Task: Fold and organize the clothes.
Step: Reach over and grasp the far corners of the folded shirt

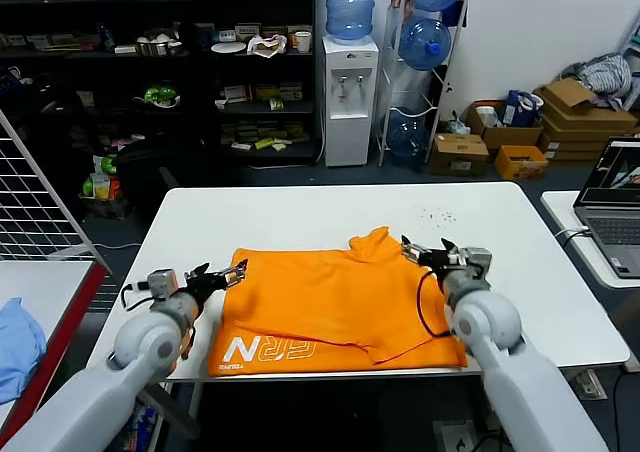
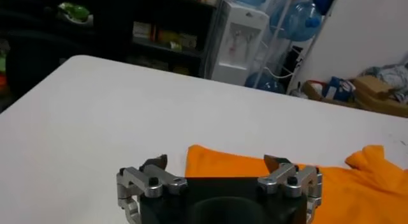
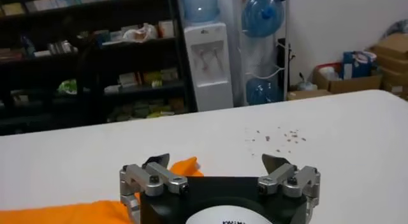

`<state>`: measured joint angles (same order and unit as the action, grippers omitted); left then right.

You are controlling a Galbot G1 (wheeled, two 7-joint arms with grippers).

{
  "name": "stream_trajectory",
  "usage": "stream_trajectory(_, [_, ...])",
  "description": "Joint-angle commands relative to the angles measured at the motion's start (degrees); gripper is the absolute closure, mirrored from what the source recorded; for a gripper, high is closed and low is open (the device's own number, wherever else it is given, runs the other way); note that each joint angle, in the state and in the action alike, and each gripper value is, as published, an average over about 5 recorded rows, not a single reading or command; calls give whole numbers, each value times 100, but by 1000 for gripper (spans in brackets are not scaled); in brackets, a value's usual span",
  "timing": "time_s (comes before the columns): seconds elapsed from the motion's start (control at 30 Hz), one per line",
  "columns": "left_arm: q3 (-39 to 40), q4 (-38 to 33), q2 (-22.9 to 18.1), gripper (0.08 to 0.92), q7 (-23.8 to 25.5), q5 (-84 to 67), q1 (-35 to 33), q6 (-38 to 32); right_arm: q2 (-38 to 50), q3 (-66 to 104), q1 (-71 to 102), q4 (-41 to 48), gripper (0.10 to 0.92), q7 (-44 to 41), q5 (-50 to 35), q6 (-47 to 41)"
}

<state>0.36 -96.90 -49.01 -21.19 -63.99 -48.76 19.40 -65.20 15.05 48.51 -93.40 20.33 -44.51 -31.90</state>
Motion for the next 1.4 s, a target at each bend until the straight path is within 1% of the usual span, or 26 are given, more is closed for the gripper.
stream_trajectory(0.03, [1048, 1969, -507, 79, 431, -177, 1846, 278, -347, -630, -1613, 1822, 104, 178, -284, -359])
stream_trajectory(0.13, [1190, 2208, -601, 79, 498, -100, 2001, 285, -406, -665, -1618, 1966, 104, 153, -346, -472])
stream_trajectory(0.23, [1309, 2289, -623, 79, 543, -51, 2070, 307, -443, -705, -1553, 1982, 104, 140, -368, -552])
stream_trajectory(0.73, [1403, 2284, -586, 79, 600, 148, 1900, 335, -642, -715, -1481, 2119, 104, 15, -336, -617])
stream_trajectory(0.93, [1397, 2182, -494, 86, 584, 171, 1780, 338, -695, -764, -1459, 2153, 112, -23, -327, -629])
stream_trajectory(1.03, [1388, 2144, -462, 129, 587, 196, 1710, 339, -712, -783, -1446, 2149, 166, -42, -324, -635])
stream_trajectory(1.1, [1379, 2121, -452, 171, 587, 220, 1659, 339, -716, -794, -1440, 2130, 225, -47, -332, -641])
stream_trajectory(1.4, [1350, 2062, -439, 415, 586, 292, 1519, 336, -729, -823, -1392, 2066, 485, -57, -341, -627])
